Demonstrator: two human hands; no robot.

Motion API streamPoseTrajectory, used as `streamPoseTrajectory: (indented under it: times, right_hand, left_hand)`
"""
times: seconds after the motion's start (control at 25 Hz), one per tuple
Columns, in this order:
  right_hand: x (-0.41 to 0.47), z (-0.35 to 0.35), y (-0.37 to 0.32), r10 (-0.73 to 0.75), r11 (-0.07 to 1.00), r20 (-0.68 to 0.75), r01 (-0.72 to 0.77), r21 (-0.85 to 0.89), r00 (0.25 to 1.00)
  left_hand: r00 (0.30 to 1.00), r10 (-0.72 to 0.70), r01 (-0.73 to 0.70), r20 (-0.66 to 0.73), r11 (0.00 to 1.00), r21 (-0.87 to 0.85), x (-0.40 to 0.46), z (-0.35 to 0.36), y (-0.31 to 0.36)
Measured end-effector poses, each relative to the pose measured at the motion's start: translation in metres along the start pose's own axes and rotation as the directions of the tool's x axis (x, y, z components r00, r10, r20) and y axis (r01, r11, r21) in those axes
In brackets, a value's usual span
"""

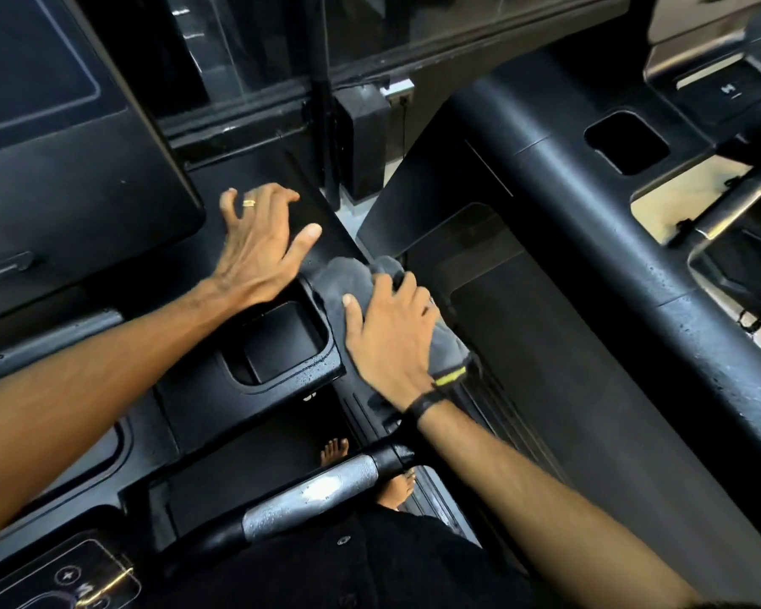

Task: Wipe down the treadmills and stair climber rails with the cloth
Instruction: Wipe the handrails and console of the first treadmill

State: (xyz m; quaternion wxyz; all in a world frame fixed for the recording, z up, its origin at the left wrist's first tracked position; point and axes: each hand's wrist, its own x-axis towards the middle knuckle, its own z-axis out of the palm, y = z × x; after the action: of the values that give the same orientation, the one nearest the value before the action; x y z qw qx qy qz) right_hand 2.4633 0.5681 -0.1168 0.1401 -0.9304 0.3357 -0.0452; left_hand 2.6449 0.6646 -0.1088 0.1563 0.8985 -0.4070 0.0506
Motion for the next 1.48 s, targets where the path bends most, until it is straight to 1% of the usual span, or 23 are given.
streamPoseTrajectory:
  times: [0.04,0.12,0.16,0.24,0.32,0.4,0.44,0.48,0.56,0.64,0.68,0.76,0.88,0.96,1.0,1.04,1.12,1.16,1.24,1.32,1.36,1.4,1.48]
  right_hand:
    - [0.016,0.004,-0.003,0.003,0.999,0.023,-0.005,0.052,1.000]
    - [0.051,0.015,0.002,0.049,0.974,0.149,-0.080,0.210,0.988]
    - [0.067,0.019,0.011,0.089,0.937,0.241,-0.163,0.308,0.966]
    - [0.087,0.023,0.033,0.147,0.817,0.453,-0.366,0.445,0.879]
    - [0.086,0.025,0.053,0.152,0.741,0.591,-0.487,0.463,0.792]
    - [0.071,0.026,0.069,0.216,0.725,0.638,-0.559,0.401,0.739]
    - [0.061,0.025,0.073,0.266,0.729,0.634,-0.582,0.360,0.726]
    - [0.051,0.023,0.074,0.311,0.747,0.600,-0.580,0.326,0.737]
    - [0.030,0.018,0.063,0.340,0.850,0.425,-0.467,0.244,0.839]
    - [0.011,0.010,0.039,0.245,0.954,0.213,-0.274,0.119,0.946]
    - [0.006,0.006,0.027,0.183,0.979,0.139,-0.193,0.064,0.973]
    - [0.007,0.001,0.008,0.076,0.997,0.066,-0.077,0.005,0.995]
    - [0.031,0.003,-0.007,-0.018,0.998,0.046,0.015,0.053,0.999]
    - [0.057,0.013,-0.007,-0.022,0.989,0.090,0.008,0.149,0.996]
    - [0.071,0.017,-0.004,0.008,0.973,0.151,-0.042,0.226,0.989]
    - [0.085,0.020,0.002,0.057,0.940,0.233,-0.130,0.316,0.971]
    - [0.102,0.024,0.019,0.148,0.826,0.423,-0.347,0.445,0.894]
    - [0.102,0.025,0.028,0.172,0.777,0.496,-0.427,0.463,0.851]
    - [0.087,0.023,0.044,0.206,0.754,0.543,-0.486,0.442,0.814]
    - [0.063,0.021,0.053,0.259,0.790,0.490,-0.474,0.388,0.833]
    - [0.049,0.020,0.052,0.275,0.829,0.425,-0.437,0.350,0.862]
    - [0.036,0.017,0.048,0.265,0.882,0.331,-0.367,0.297,0.905]
    - [0.016,0.011,0.029,0.151,0.973,0.138,-0.171,0.153,0.979]
  left_hand:
    - [1.000,0.005,-0.005,0.016,1.000,0.020,-0.003,-0.003,-0.003]
    - [0.997,0.041,-0.045,0.061,0.997,0.068,-0.012,-0.008,-0.008]
    - [0.993,0.060,-0.069,0.097,0.993,0.092,-0.017,-0.011,-0.010]
    - [0.982,0.070,-0.094,0.174,0.987,0.131,-0.026,-0.018,-0.015]
    - [0.976,0.047,-0.077,0.214,0.988,0.132,-0.034,-0.026,-0.024]
    - [0.981,0.015,-0.038,0.194,0.992,0.117,-0.043,-0.033,-0.037]
    - [0.984,-0.017,-0.004,0.180,0.993,0.116,-0.047,-0.035,-0.042]
    - [0.984,-0.057,0.037,0.171,0.992,0.117,-0.050,-0.035,-0.046]
    - [0.981,-0.116,0.099,0.156,0.989,0.113,-0.053,-0.032,-0.049]
    - [0.984,-0.112,0.100,0.136,0.991,0.090,-0.053,-0.029,-0.047]
    - [0.987,-0.102,0.093,0.127,0.993,0.076,-0.052,-0.027,-0.046]
    - [0.988,-0.107,0.100,0.109,0.993,0.066,-0.052,-0.026,-0.045]
    - [0.990,-0.102,0.095,0.101,0.993,0.071,-0.053,-0.026,-0.044]
    - [0.988,-0.092,0.084,0.126,0.994,0.065,-0.055,-0.027,-0.042]
    - [0.986,-0.086,0.078,0.143,0.995,0.061,-0.055,-0.028,-0.042]
    - [0.984,-0.078,0.070,0.158,0.996,0.058,-0.055,-0.030,-0.041]
    - [0.983,-0.056,0.048,0.174,0.998,0.050,-0.055,-0.033,-0.039]
    - [0.983,-0.039,0.031,0.180,0.998,0.046,-0.056,-0.034,-0.038]
    - [0.980,0.014,-0.021,0.201,0.999,0.035,-0.064,-0.036,-0.036]
    - [0.967,0.090,-0.101,0.238,0.994,0.036,-0.076,-0.033,-0.033]
    - [0.959,0.129,-0.143,0.252,0.989,0.035,-0.080,-0.031,-0.032]
    - [0.954,0.154,-0.166,0.259,0.986,0.025,-0.081,-0.029,-0.031]
    - [0.952,0.161,-0.166,0.261,0.986,-0.002,-0.079,-0.030,-0.030]
